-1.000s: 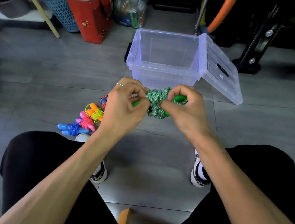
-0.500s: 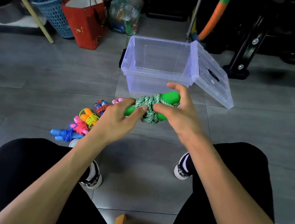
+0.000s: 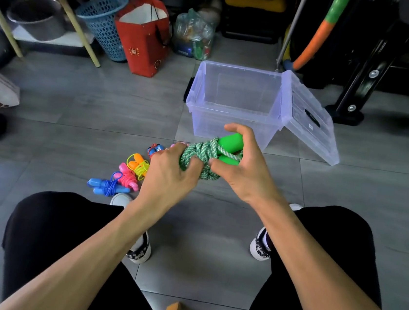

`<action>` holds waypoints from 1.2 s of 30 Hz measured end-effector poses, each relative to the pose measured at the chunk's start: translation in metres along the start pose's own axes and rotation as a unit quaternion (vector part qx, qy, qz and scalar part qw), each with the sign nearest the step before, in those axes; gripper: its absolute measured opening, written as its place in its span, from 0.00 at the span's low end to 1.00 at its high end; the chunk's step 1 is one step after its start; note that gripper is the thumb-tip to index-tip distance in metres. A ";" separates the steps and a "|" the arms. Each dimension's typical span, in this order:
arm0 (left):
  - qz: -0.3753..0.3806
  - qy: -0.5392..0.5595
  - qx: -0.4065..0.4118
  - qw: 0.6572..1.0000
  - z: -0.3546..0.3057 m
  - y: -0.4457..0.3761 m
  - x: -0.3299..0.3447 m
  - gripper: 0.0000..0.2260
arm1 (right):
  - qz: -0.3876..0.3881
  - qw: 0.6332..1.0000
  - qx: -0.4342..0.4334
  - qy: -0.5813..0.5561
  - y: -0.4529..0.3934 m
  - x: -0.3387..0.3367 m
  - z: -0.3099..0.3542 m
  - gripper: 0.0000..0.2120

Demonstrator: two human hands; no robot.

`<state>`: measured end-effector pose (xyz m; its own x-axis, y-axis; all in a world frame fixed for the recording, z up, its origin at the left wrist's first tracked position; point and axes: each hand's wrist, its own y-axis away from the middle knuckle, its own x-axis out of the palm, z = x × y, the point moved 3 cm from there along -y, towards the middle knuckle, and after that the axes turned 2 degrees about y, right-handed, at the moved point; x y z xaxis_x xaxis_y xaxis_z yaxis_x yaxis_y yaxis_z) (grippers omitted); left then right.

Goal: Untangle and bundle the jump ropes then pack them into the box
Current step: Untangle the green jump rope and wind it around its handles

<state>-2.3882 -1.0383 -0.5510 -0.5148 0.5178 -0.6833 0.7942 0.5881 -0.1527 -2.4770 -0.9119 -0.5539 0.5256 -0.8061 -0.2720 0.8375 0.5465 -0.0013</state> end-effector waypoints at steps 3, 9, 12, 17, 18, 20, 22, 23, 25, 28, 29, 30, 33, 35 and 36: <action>0.018 -0.014 0.015 1.000 0.002 -0.001 0.001 0.07 | -0.003 1.000 0.000 -0.017 0.000 0.001 -0.003 0.29; 0.106 0.081 -0.003 0.991 0.023 -0.010 0.008 0.20 | -0.025 0.991 0.062 -0.113 -0.008 -0.009 -0.016 0.28; 0.184 0.154 -0.016 0.971 0.023 -0.012 0.004 0.20 | -0.049 0.975 0.094 -0.194 -0.011 -0.011 -0.023 0.27; 0.291 0.263 -0.085 0.916 0.024 -0.013 0.002 0.13 | -0.067 0.950 0.139 -0.271 -0.016 -0.012 -0.024 0.21; 0.297 0.291 -0.118 0.902 0.027 -0.013 0.001 0.18 | -0.061 0.952 0.143 -0.262 -0.016 -0.011 -0.024 0.20; 0.288 0.324 -0.166 0.886 0.032 -0.013 -0.001 0.27 | -0.040 0.965 0.138 -0.220 -0.017 -0.010 -0.023 0.19; 0.283 0.334 -0.187 0.879 0.037 -0.012 -0.002 0.27 | -0.012 0.982 0.107 -0.154 -0.018 -0.008 -0.022 0.21; 0.287 0.332 -0.191 0.878 0.039 -0.011 0.000 0.27 | 0.001 0.988 0.091 -0.128 -0.018 -0.006 -0.021 0.23; 0.287 0.332 -0.203 0.875 0.044 -0.009 0.004 0.29 | 0.010 0.992 0.080 -0.095 -0.019 -0.004 -0.021 0.24; 0.264 0.325 -0.199 0.886 0.052 -0.011 0.011 0.30 | 0.012 0.993 0.085 -0.081 -0.028 0.000 -0.023 0.24; 0.264 0.312 -0.198 0.891 0.054 -0.012 0.013 0.31 | 0.021 0.993 0.089 -0.074 -0.033 0.003 -0.025 0.24; 0.264 0.301 -0.201 0.894 0.058 -0.014 0.017 0.32 | 0.033 0.993 0.094 -0.060 -0.037 0.007 -0.026 0.24; 0.244 0.279 -0.236 0.898 0.076 -0.019 0.032 0.31 | 0.070 0.989 0.117 0.054 -0.056 0.016 -0.040 0.21; 0.215 0.262 -0.299 0.892 0.094 -0.025 0.040 0.20 | 0.095 0.977 0.149 0.118 -0.070 0.019 -0.055 0.22; 0.201 0.257 -0.337 0.883 0.105 -0.028 0.046 0.10 | 0.106 0.971 0.165 0.138 -0.077 0.020 -0.062 0.21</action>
<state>-2.4000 -1.0964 -0.6532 -0.4516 0.8803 -0.1451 0.6626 0.4398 0.6063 -2.5401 -0.9563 -0.6191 0.6699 -0.5659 -0.4806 0.7406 0.5547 0.3792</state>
